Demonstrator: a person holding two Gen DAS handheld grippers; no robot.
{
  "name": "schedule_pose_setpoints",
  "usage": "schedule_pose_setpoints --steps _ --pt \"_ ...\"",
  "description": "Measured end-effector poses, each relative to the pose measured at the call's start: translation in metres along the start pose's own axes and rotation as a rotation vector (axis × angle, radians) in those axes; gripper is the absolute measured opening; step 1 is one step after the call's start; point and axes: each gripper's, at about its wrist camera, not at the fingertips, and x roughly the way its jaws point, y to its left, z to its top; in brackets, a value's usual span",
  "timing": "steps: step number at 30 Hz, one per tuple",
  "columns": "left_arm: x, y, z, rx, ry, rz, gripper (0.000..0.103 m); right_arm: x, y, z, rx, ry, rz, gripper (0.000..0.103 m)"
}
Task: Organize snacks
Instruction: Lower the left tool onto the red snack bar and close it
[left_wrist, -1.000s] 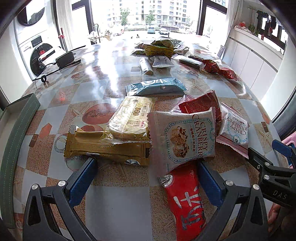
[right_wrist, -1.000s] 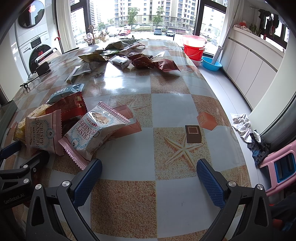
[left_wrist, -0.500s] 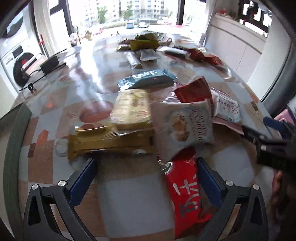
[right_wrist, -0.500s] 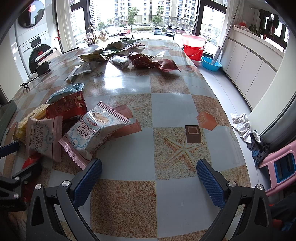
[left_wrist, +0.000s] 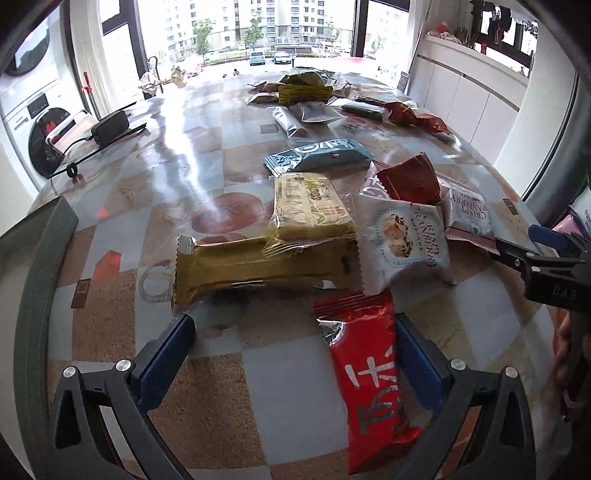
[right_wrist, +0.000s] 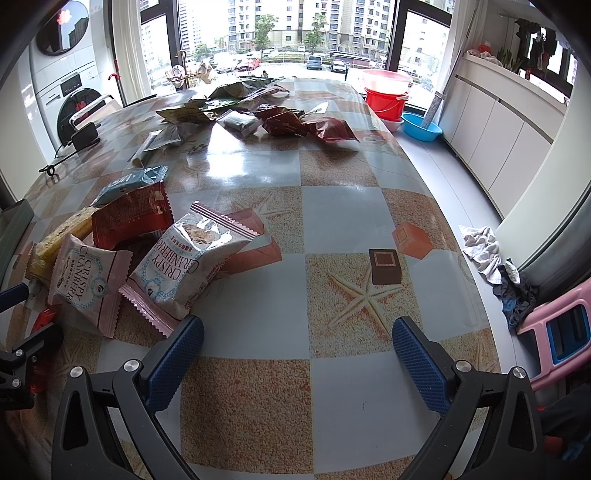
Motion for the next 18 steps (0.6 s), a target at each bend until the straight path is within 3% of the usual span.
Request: schedule_pose_setpoints --steps 18 --pt "-0.0032 0.0005 -0.0038 -0.005 -0.007 -0.001 0.103 0.0 -0.0004 -0.0002 0.0 0.0 0.0 0.102"
